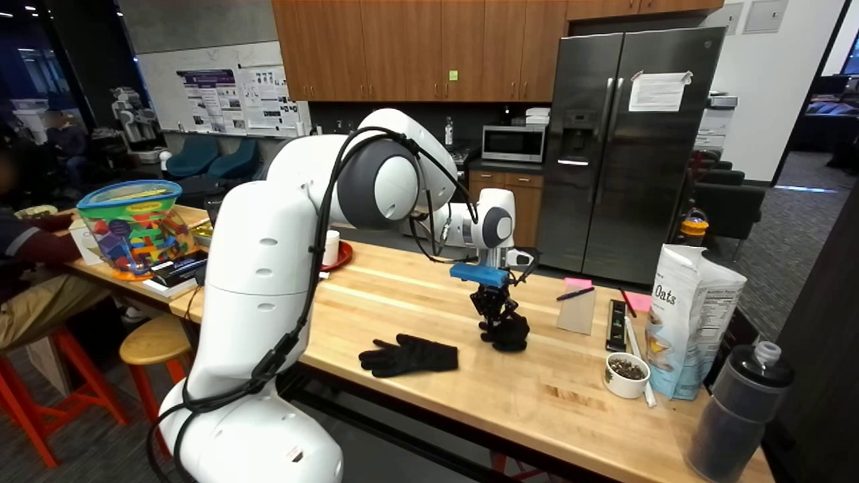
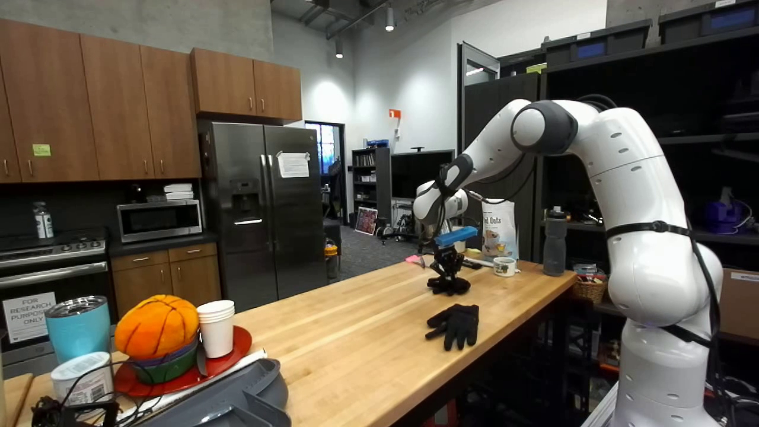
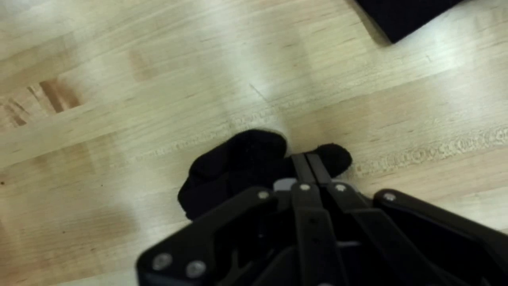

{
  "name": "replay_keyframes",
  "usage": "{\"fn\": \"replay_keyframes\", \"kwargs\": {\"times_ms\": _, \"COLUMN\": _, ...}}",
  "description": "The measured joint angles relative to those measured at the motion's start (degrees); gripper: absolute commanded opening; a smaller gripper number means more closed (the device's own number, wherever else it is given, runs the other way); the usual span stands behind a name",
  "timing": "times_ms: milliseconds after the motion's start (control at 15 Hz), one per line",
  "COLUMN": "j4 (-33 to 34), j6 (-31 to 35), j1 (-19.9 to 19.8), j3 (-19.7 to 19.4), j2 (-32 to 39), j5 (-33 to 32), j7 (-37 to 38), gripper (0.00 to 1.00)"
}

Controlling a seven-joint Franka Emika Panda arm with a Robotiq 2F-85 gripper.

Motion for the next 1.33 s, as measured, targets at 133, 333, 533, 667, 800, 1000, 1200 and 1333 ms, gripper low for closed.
{"fn": "replay_keyframes", "kwargs": {"times_ms": 133, "j4": -0.14, "j6": 0.15, "j1": 0.39, "j3": 0.04, "j2": -1.30, "j5": -0.09, "j7": 0.00, "gripper": 0.01}}
{"fn": "replay_keyframes", "kwargs": {"times_ms": 333, "j4": -1.35, "j6": 1.00, "j1": 1.62, "j3": 0.32, "j2": -5.65, "j5": -1.45, "j7": 0.08, "gripper": 0.01}}
{"fn": "replay_keyframes", "kwargs": {"times_ms": 533, "j4": -4.08, "j6": 1.83, "j1": 3.51, "j3": 1.10, "j2": -12.57, "j5": -5.19, "j7": 1.47, "gripper": 0.01}}
{"fn": "replay_keyframes", "kwargs": {"times_ms": 667, "j4": -6.07, "j6": 1.97, "j1": 4.44, "j3": 2.21, "j2": -17.70, "j5": -7.55, "j7": 2.70, "gripper": 0.01}}
{"fn": "replay_keyframes", "kwargs": {"times_ms": 800, "j4": -7.81, "j6": 1.98, "j1": 4.79, "j3": 3.69, "j2": -22.76, "j5": -9.25, "j7": 3.77, "gripper": 0.01}}
{"fn": "replay_keyframes", "kwargs": {"times_ms": 1000, "j4": -9.96, "j6": 1.94, "j1": 4.79, "j3": 5.84, "j2": -29.60, "j5": -10.60, "j7": 4.85, "gripper": 0.01}}
{"fn": "replay_keyframes", "kwargs": {"times_ms": 1200, "j4": -11.97, "j6": 1.78, "j1": 4.77, "j3": 7.92, "j2": -35.08, "j5": -11.10, "j7": 5.33, "gripper": 0.01}}
{"fn": "replay_keyframes", "kwargs": {"times_ms": 1333, "j4": -13.09, "j6": 0.74, "j1": 4.78, "j3": 9.36, "j2": -37.76, "j5": -10.93, "j7": 5.39, "gripper": 0.01}}
